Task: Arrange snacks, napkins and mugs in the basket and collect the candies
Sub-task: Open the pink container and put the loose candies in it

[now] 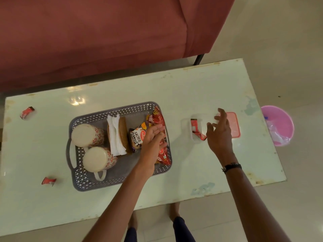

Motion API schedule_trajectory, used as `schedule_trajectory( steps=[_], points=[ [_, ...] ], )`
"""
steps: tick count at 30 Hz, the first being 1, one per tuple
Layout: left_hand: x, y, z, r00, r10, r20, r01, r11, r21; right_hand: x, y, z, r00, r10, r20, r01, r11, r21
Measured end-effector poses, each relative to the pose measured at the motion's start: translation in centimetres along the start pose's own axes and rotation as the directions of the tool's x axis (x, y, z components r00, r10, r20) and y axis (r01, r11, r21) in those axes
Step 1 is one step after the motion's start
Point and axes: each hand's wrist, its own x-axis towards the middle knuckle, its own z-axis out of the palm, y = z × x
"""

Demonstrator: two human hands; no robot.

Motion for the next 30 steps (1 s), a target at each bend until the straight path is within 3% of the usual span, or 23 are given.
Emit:
schedule_trajectory(
  steps=[3,7,12,16,19,22,25,30],
  points=[
    [-0.9,-0.1,-2.0,0.999,-0.008,-0.034,0.008,1.000,-0.023,-1.9,-1.8,0.5,0.998,-0.063,0.016,0.062,0.997,0.050],
    [-2.4,0.4,-5.9,0.997,-0.011,-0.079,0.002,0.994,-0.109,-5.4,-6.4,3.8,0.953,-0.286,0.103,0.277,0.957,0.091],
    [-4.0,0.1,-13.7,0.973,-0.008,-0.231,-0.032,0.985,-0.169,-10.5,-12.5,11.5,0.818,-0.493,0.296,0.477,0.869,0.129],
    [-5.6,-1.8,-21.9,0.919,-0.002,-0.395,-0.077,0.980,-0.184,-16.0,-16.5,18.2,0.711,-0.541,0.449,0.526,0.833,0.171],
    [-6.1,-4.5,-27.9,0.816,0.103,-0.569,-0.090,0.995,0.052,-19.4,-18.5,23.1,0.621,-0.558,0.550,0.543,0.813,0.211],
    [-5.3,-6.9,-32.5,0.735,0.276,-0.620,0.004,0.912,0.410,-21.2,-19.9,27.2,0.563,-0.547,0.620,0.558,0.804,0.203],
    [-3.9,-8.1,-35.4,0.763,0.340,-0.549,0.094,0.783,0.615,-21.7,-20.5,30.7,0.558,-0.547,0.623,0.559,0.803,0.205],
    [-1.7,-9.9,-38.5,0.880,0.390,-0.269,0.011,0.551,0.834,-21.3,-21.9,34.7,0.555,-0.467,0.688,0.537,0.833,0.132]
  ],
)
